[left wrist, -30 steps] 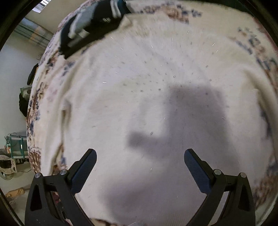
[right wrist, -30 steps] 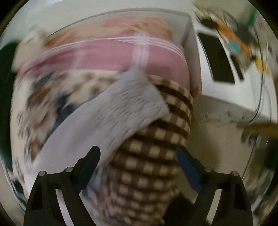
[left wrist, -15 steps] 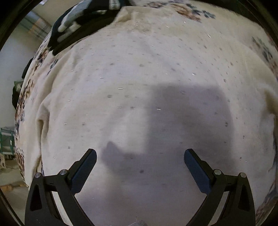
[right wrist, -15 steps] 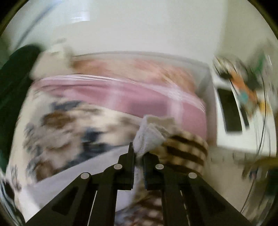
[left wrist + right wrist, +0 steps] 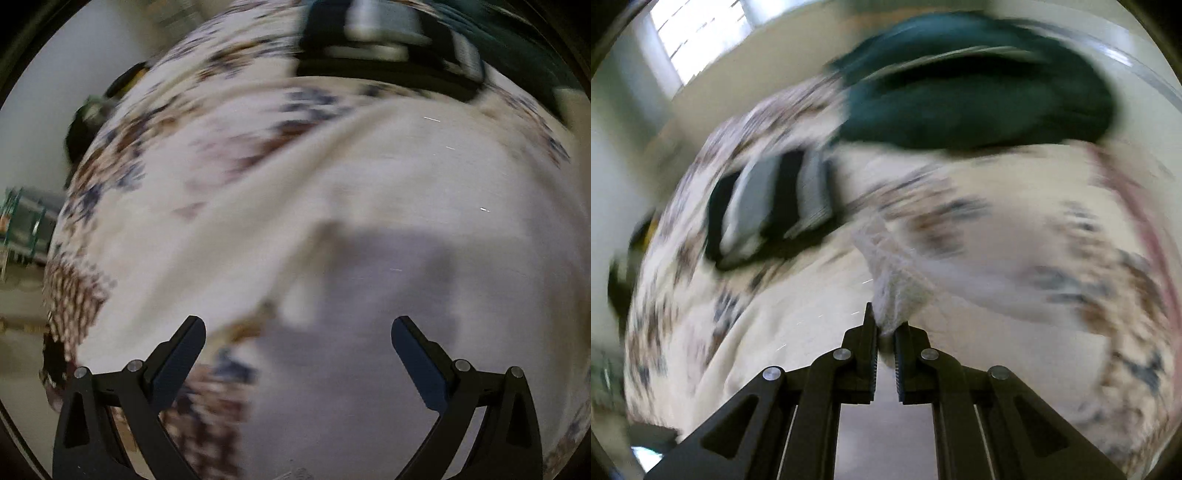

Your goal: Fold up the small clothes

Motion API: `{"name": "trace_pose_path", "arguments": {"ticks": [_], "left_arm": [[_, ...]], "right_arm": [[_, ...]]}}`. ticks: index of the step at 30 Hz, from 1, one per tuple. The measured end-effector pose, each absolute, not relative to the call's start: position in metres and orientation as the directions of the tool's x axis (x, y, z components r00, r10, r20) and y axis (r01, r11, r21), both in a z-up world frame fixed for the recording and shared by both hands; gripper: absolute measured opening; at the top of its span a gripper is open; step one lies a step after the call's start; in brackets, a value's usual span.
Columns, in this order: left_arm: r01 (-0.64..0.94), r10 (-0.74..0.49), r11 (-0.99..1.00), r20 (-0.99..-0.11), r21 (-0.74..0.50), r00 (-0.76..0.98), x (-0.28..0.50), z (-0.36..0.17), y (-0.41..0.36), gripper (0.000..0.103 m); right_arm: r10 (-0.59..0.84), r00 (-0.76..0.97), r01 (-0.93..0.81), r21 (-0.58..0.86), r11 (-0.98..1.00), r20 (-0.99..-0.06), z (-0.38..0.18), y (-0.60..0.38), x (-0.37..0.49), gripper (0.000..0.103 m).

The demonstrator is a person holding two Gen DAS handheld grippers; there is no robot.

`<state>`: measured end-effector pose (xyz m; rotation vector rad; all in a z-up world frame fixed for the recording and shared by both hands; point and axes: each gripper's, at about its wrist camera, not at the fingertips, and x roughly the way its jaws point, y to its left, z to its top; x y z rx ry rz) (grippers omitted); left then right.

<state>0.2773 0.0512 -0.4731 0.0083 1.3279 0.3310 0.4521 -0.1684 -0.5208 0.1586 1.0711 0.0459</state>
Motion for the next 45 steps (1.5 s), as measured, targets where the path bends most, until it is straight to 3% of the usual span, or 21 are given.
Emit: {"name": "trace_pose_path", "arguments": {"ticks": [3, 9, 11, 13, 15, 19, 24, 28, 32, 33, 34, 36, 41, 42, 43, 45], "left_arm": [[-0.290, 0.270, 0.933, -0.946, 0.212, 0.179, 0.265, -0.474, 0.094, 0.103], [-0.349, 0.295, 0.909, -0.944, 0.230, 0.145, 0.257, -0.478, 0.147, 0.103], [-0.349, 0.279, 0.912, -0.948, 0.213, 0.152, 0.262, -0.477, 0.153, 0.103], [-0.340, 0.260, 0.921, -0.949, 0.189, 0.177, 0.268, -0.470, 0.150, 0.103], [-0.310, 0.234, 0.937, -0.949, 0.163, 0.209, 0.280, -0.464, 0.139, 0.103], [-0.196, 0.139, 0.977, -0.948, 0.085, 0.285, 0.322, -0.450, 0.100, 0.103], [0.075, -0.028, 0.997, -0.927, 0.000, 0.375, 0.389, -0.427, 0.000, 0.103], [0.370, -0.174, 0.929, -0.911, -0.026, 0.373, 0.429, -0.421, -0.115, 0.103], [0.628, -0.284, 0.776, -0.922, -0.060, 0.264, 0.442, -0.438, -0.233, 0.099], [0.670, -0.289, 0.740, -0.927, -0.058, 0.240, 0.440, -0.444, -0.257, 0.094], [0.717, -0.310, 0.693, -0.930, -0.080, 0.196, 0.438, -0.452, -0.283, 0.093], [0.778, -0.327, 0.617, -0.938, -0.120, 0.114, 0.434, -0.465, -0.322, 0.092], [0.873, -0.268, 0.468, -0.963, -0.138, -0.008, 0.410, -0.500, -0.380, 0.092], [0.883, -0.255, 0.451, -0.967, -0.129, -0.011, 0.407, -0.505, -0.385, 0.089], [0.891, -0.248, 0.437, -0.969, -0.125, -0.014, 0.404, -0.509, -0.388, 0.078], [0.893, -0.237, 0.425, -0.970, -0.147, -0.047, 0.401, -0.516, -0.390, 0.003]], "right_arm": [[0.122, 0.406, -0.105, 0.086, 0.991, -0.906, -0.574, -0.063, 0.461, 0.007], [0.109, 0.249, -0.221, 0.053, 0.974, -0.962, -0.632, 0.014, 0.456, 0.010], [0.191, 0.171, -0.199, 0.156, 0.967, -0.967, -0.635, 0.000, 0.454, 0.022], [0.278, 0.160, -0.139, 0.257, 0.956, -0.947, -0.626, -0.027, 0.443, 0.059], [0.307, 0.202, -0.028, 0.308, 0.951, -0.930, -0.605, -0.080, 0.424, 0.064], [0.223, 0.247, 0.254, 0.285, 0.924, -0.943, -0.582, -0.183, 0.388, 0.064], [0.132, 0.259, 0.638, 0.272, 0.720, -0.957, -0.596, -0.323, 0.326, 0.064], [0.139, 0.328, 0.750, 0.347, 0.563, -0.934, -0.619, -0.382, 0.303, 0.063], [0.179, 0.403, 0.795, 0.441, 0.416, -0.897, -0.647, -0.415, 0.298, 0.059], [0.187, 0.416, 0.796, 0.456, 0.399, -0.890, -0.649, -0.422, 0.301, 0.052], [0.202, 0.435, 0.793, 0.479, 0.375, -0.878, -0.653, -0.427, 0.307, 0.035], [0.215, 0.460, 0.787, 0.508, 0.351, -0.861, -0.657, -0.434, 0.308, 0.016], [0.238, 0.475, 0.767, 0.531, 0.361, -0.847, -0.663, -0.437, 0.315, 0.015], [0.241, 0.476, 0.763, 0.533, 0.365, -0.846, -0.664, -0.438, 0.315, 0.014], [0.242, 0.477, 0.761, 0.535, 0.368, -0.845, -0.665, -0.438, 0.314, 0.013], [0.244, 0.479, 0.756, 0.538, 0.373, -0.843, -0.665, -0.438, 0.311, 0.012]]}}
